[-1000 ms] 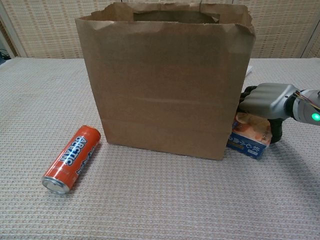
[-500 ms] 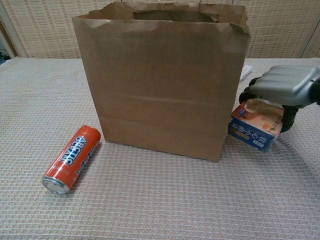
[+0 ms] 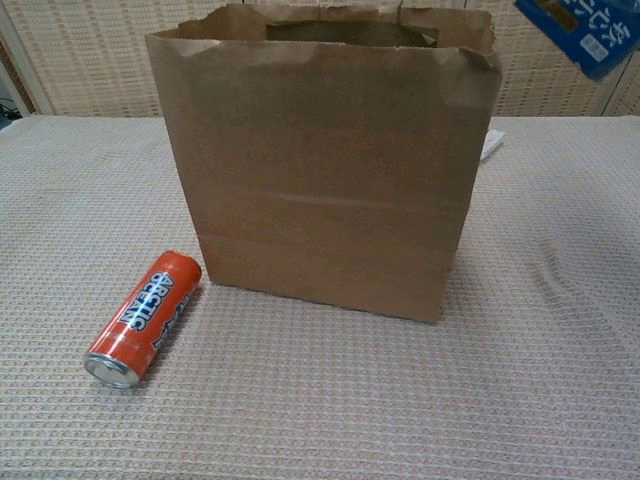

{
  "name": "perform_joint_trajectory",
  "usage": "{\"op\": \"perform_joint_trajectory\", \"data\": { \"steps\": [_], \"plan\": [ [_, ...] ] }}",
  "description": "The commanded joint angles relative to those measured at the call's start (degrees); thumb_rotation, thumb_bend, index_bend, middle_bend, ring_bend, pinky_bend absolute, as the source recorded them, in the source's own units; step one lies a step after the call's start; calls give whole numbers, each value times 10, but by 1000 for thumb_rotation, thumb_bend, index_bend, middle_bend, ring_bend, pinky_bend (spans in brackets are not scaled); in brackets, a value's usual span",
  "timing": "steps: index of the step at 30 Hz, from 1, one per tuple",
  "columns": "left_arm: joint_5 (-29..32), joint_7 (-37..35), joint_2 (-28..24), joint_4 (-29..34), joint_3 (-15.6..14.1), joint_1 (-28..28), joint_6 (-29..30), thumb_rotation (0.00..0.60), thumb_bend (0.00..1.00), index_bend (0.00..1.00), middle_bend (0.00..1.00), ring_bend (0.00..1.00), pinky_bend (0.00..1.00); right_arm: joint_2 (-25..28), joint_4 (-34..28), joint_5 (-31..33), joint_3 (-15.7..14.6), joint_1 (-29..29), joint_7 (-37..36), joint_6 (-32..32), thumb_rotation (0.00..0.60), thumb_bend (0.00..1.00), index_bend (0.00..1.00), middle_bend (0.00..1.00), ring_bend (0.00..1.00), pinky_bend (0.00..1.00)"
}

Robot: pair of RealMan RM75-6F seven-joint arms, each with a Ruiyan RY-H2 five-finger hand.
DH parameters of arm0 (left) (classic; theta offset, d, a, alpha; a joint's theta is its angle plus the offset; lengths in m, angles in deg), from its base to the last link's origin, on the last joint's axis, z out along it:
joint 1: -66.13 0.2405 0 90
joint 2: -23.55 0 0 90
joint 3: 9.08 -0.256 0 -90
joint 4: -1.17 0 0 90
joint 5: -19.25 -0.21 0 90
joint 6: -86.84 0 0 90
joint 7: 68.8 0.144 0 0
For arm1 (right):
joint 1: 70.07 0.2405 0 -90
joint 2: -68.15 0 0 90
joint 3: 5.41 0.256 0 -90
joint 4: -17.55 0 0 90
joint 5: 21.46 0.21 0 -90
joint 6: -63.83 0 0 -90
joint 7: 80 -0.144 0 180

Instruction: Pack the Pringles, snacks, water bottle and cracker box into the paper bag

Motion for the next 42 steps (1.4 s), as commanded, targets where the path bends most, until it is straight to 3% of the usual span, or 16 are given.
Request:
{"op": "perform_joint_trajectory", "data": {
  "steps": [1,9,16,25,35,38,42],
  "plan": [
    [0,-1,0,0,0,0,0,600,346,0,0,0,0,13,-31,7,37,19,56,13,600,228,568,557,602,605],
    [-2,-5,0,-3,0,0,0,600,345,0,0,0,0,-35,-77,80,90,108,268,-4,600,228,550,557,597,597],
    [-4,-11,-1,-5,-1,-1,0,600,345,0,0,0,0,-123,-68,104,104,189,409,-6,600,228,553,557,591,592],
    [-7,-21,-3,-9,-2,-1,-1,600,345,0,0,0,0,-183,-33,85,51,258,581,-39,600,229,549,557,582,567],
    [-7,-21,-3,-8,-2,-1,-2,600,346,0,0,0,0,-157,-25,106,2,278,678,-67,600,227,533,557,567,514],
    [-6,-20,-3,-7,-2,-1,-2,600,347,0,0,0,0,-154,-30,119,-5,281,692,-67,600,227,435,539,486,441],
    [-6,-19,-3,-7,-2,-1,-2,600,347,1,0,0,0,-161,-34,127,-11,284,708,-54,600,151,83,298,205,283]
  ]
}}
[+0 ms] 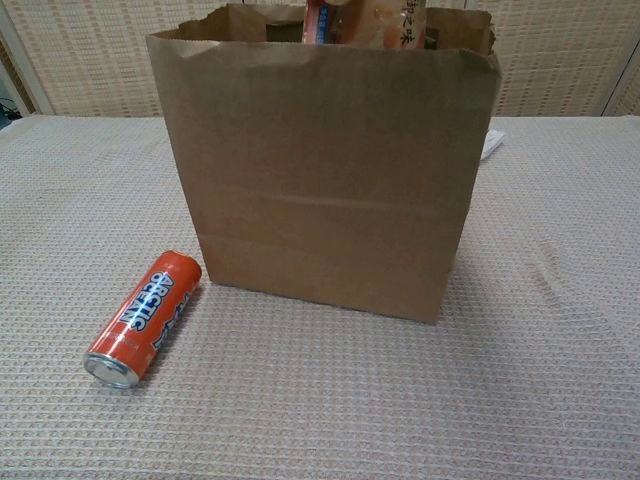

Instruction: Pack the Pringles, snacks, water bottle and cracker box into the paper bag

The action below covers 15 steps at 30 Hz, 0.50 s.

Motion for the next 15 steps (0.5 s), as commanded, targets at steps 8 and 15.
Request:
{"op": "perform_joint_trajectory", "data": {
  "steps": [8,15],
  "plan": [
    [0,0,0,0,0,0,0,600,346,0,0,0,0,-20,1,-12,-6,2,-2,28,600,19,0,2,0,52],
    [0,-2,0,-1,0,0,0,600,346,0,0,0,0,-20,1,-23,-9,-3,-7,46,600,12,0,0,0,51]
  ]
}}
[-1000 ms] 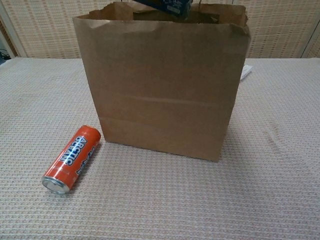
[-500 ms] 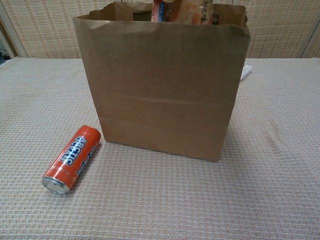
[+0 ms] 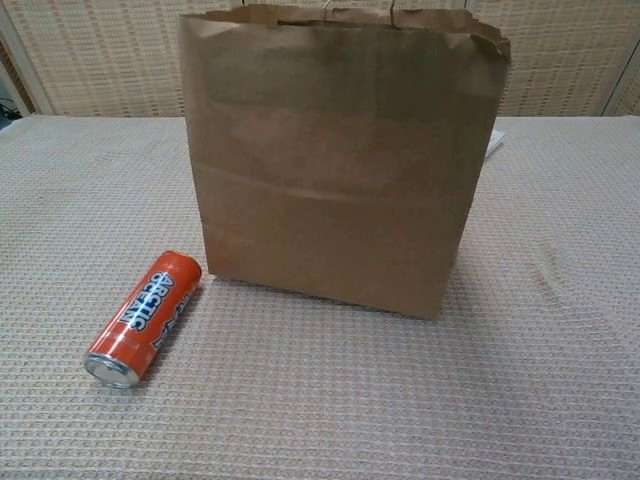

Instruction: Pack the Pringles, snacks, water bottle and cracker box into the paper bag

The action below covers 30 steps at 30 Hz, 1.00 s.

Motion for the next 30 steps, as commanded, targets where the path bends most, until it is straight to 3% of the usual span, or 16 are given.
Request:
{"op": "perform_joint_trajectory", "data": {
  "steps": [1,7,11,14,21,27,30],
  "plan": [
    [0,0,0,0,0,0,0,600,346,0,0,0,0,1,-2,-10,3,-6,-9,16,600,12,0,0,0,51],
    [0,0,0,0,0,0,0,600,346,0,0,0,0,10,-26,-43,23,-64,-108,102,600,13,0,0,0,51],
    [0,1,0,0,0,1,1,600,347,0,0,0,0,31,-55,-68,15,-133,-204,169,600,12,0,0,0,51],
    [1,2,1,0,0,1,2,600,346,0,0,0,0,51,-70,-100,-10,-204,-312,217,600,12,0,0,0,50],
    [2,13,4,2,1,2,5,600,345,0,0,0,0,98,-47,-197,-103,-362,-598,276,600,13,0,0,0,45],
    [4,20,6,2,3,3,7,600,346,0,0,0,0,79,46,-253,-172,-465,-739,288,600,12,0,0,0,12],
    [5,20,7,2,3,3,7,600,347,0,0,0,0,52,98,-253,-187,-507,-784,283,600,12,0,0,0,8]
  ]
}}
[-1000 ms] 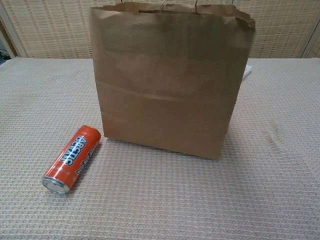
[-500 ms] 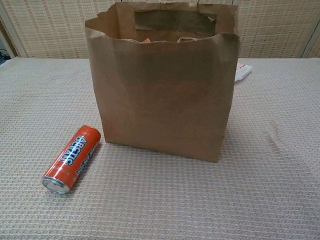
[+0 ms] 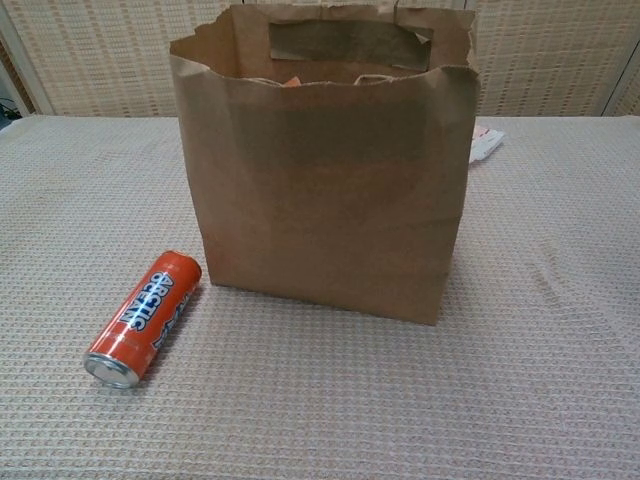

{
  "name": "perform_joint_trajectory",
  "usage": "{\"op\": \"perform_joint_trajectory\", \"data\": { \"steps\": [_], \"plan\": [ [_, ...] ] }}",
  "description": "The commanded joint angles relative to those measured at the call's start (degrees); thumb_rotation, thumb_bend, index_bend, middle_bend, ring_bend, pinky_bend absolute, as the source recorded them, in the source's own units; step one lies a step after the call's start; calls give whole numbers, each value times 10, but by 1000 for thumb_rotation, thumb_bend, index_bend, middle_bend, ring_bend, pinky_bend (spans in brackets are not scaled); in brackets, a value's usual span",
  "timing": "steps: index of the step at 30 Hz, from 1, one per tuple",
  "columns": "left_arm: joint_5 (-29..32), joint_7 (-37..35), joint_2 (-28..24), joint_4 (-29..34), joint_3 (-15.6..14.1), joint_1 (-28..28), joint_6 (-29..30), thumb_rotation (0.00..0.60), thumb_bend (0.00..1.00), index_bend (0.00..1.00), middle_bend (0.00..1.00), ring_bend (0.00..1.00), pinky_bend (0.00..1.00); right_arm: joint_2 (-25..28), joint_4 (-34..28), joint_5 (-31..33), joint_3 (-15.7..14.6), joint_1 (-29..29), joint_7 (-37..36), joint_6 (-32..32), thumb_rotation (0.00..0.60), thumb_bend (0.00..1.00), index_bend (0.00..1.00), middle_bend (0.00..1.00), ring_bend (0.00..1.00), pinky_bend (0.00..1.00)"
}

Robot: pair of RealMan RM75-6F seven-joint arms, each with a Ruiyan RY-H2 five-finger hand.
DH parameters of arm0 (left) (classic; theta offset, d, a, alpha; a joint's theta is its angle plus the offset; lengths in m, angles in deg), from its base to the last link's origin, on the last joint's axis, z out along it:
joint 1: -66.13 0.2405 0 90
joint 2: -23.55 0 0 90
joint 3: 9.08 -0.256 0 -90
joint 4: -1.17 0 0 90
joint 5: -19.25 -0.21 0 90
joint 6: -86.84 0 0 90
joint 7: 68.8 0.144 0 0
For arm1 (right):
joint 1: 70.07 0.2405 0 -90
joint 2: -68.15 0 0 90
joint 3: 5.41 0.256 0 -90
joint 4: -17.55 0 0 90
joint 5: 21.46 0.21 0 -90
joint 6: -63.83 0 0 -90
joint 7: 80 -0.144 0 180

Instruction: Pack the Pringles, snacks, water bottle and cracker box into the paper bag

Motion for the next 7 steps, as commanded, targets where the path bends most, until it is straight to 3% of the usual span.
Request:
{"op": "perform_joint_trajectory", "data": {
  "steps": [1,7],
  "plan": [
    [0,0,0,0,0,0,1,600,346,0,0,0,0,-33,96,-30,-48,-84,-91,12,600,12,0,0,0,7],
    [-1,0,1,-1,0,0,1,600,346,0,0,0,0,-58,163,-20,-28,-118,-172,-9,600,13,0,0,0,7]
  ]
}}
